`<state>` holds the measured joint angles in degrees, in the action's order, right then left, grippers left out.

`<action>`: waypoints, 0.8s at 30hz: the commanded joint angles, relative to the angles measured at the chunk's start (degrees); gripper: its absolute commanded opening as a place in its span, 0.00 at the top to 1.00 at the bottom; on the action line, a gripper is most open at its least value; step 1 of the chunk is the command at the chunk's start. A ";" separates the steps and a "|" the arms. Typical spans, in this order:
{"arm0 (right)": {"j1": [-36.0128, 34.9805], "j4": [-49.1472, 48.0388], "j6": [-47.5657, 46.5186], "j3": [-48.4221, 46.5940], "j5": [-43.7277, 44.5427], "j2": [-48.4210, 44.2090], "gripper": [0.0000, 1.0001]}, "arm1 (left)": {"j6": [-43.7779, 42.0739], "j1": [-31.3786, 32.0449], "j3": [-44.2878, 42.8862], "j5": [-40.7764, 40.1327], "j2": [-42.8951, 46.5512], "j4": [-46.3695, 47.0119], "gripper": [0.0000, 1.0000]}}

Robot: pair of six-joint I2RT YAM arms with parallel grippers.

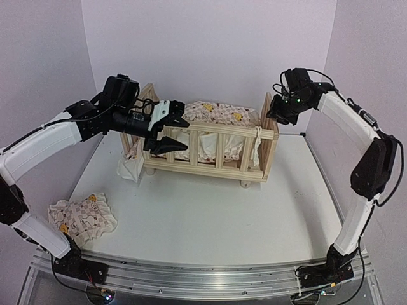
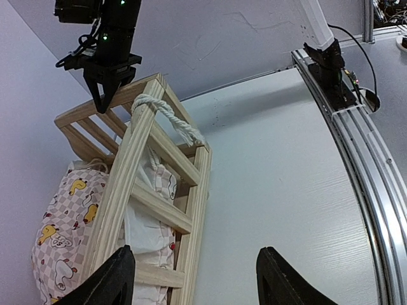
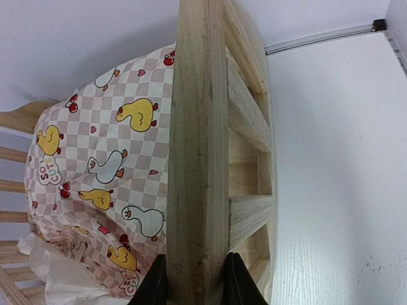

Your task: Set up the pet bed

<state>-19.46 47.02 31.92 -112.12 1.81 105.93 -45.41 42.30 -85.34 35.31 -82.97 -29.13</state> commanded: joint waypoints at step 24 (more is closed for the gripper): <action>-46.14 -10.61 18.30 32.22 34.30 -30.20 0.57 | 7.27 7.95 -7.92 3.93 -3.36 -5.98 0.36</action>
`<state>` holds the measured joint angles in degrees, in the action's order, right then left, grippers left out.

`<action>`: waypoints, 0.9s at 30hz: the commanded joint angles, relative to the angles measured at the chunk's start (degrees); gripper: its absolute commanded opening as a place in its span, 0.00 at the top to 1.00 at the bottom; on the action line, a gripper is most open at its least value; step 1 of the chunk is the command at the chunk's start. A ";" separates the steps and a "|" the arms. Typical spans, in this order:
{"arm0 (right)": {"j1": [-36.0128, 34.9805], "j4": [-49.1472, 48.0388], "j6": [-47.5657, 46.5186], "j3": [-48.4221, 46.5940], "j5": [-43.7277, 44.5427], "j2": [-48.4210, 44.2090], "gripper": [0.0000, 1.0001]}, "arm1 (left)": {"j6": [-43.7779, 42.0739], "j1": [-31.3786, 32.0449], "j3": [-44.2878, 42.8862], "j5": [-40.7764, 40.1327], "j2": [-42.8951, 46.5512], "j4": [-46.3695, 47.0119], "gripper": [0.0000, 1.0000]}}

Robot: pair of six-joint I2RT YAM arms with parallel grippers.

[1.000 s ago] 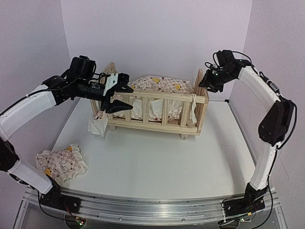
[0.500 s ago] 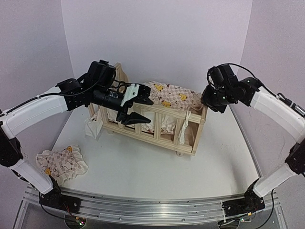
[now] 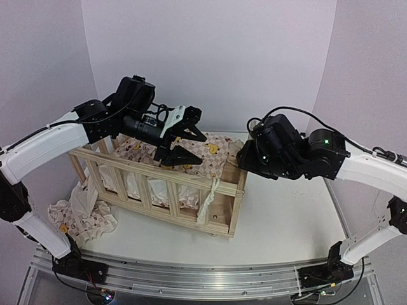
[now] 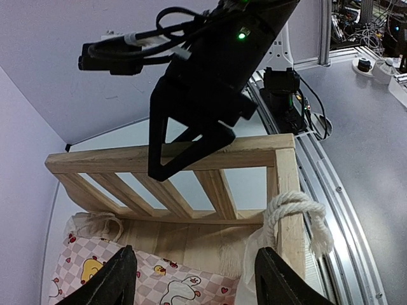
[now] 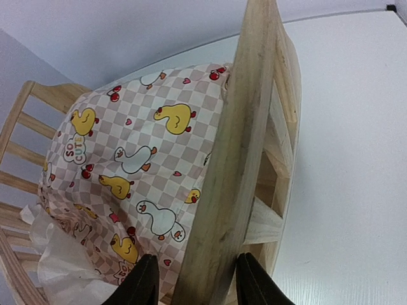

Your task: Set up the pet bed

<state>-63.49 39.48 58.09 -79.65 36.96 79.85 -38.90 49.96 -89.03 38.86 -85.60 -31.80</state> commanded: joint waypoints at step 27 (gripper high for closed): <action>18.34 11.93 -51.47 -39.77 -38.69 19.41 0.31 | -13.75 -0.22 -11.49 -11.45 -24.57 -21.30 0.28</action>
<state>-44.47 48.88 12.62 -114.77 11.88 94.35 -45.90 49.98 -102.62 31.66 -109.83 -53.32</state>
